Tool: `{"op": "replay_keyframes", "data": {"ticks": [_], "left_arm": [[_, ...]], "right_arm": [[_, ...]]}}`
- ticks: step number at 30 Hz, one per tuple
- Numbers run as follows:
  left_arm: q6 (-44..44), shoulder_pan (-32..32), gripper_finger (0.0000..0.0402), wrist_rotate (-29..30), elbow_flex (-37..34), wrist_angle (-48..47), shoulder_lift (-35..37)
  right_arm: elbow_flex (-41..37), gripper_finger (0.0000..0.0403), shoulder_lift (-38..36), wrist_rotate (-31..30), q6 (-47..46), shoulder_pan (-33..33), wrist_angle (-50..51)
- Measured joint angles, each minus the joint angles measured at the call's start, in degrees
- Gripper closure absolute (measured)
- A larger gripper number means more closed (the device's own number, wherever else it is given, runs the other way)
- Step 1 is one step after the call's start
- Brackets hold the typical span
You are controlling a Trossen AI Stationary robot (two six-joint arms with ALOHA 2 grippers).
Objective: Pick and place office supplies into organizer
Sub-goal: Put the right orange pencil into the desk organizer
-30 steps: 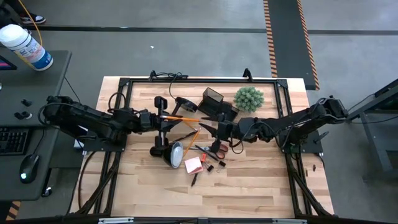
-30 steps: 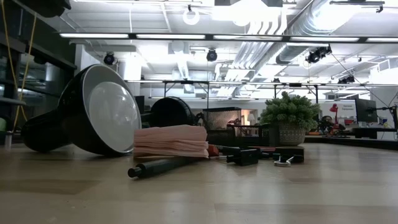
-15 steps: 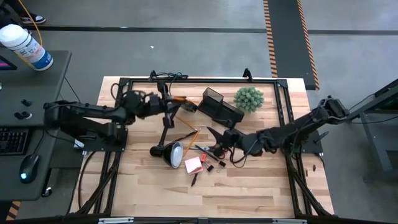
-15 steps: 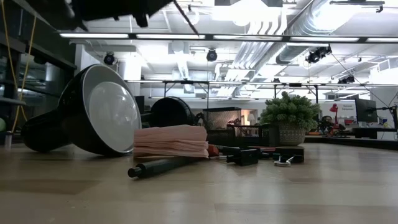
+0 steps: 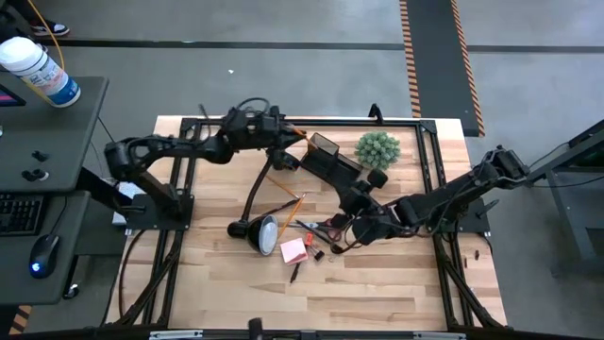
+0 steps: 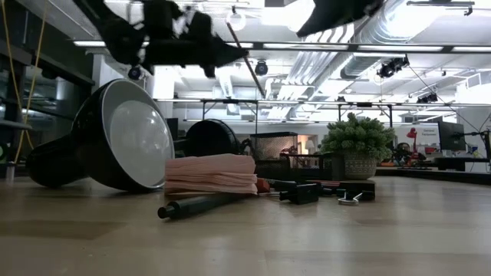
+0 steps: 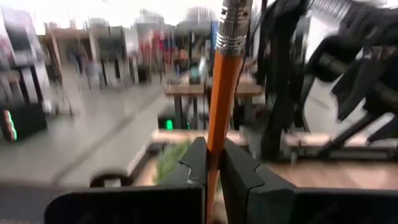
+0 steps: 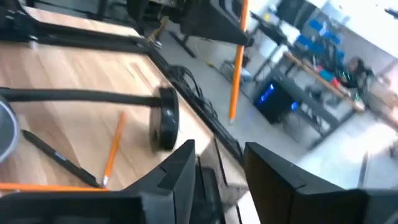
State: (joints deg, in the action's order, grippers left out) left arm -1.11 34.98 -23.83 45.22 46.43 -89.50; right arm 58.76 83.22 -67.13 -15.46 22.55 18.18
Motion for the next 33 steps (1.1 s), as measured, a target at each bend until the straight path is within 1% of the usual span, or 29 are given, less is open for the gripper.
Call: {"op": "replay_keyframes", "data": {"ticks": [3, 4, 8, 11, 13, 18, 24, 27, 33], "left_arm": [[-1.09, -0.11, 0.0400, 0.34, 3.96, -3.84, -3.48], [-1.46, -0.11, 0.0400, 0.95, 5.15, -4.59, -4.42], [-1.74, -0.13, 0.0399, 5.30, 7.27, -4.31, -7.32], [-3.55, -0.11, 0.0399, 8.73, 8.13, -4.02, -8.53], [-4.60, -0.11, 0.0399, 11.23, 8.53, -3.96, -9.59], [-4.65, -0.11, 0.0399, 12.38, 10.36, -4.36, -12.35], [-4.54, -0.11, 0.0399, 14.47, 11.51, -5.91, -15.43], [-4.62, -0.11, 0.0399, 14.48, 11.58, -6.36, -16.39], [-5.75, -0.11, 0.0398, 14.46, 11.58, -8.38, -16.67]], "right_arm": [[-0.06, 0.0286, 0.04, 0.02, -9.20, 0.02, 6.99], [-0.46, 0.0288, 0.04, -0.04, -11.11, 0.02, 7.64], [-3.80, 0.0290, 0.08, -0.18, -14.48, 0.00, 6.65], [-6.56, 0.0290, 0.07, -0.55, -17.06, 0.01, 4.25], [-8.46, 0.0290, 0.09, -0.78, -17.34, 0.00, 1.76], [-12.40, 0.0290, 0.09, -0.51, -15.54, 0.01, -6.63], [-14.97, 0.0290, 0.09, 0.11, -11.35, 0.01, -14.84], [-15.45, 0.0290, 0.07, 0.13, -10.17, 0.00, -16.94], [-15.52, 0.0290, 0.07, 0.24, -10.00, 0.00, -16.94]]}}
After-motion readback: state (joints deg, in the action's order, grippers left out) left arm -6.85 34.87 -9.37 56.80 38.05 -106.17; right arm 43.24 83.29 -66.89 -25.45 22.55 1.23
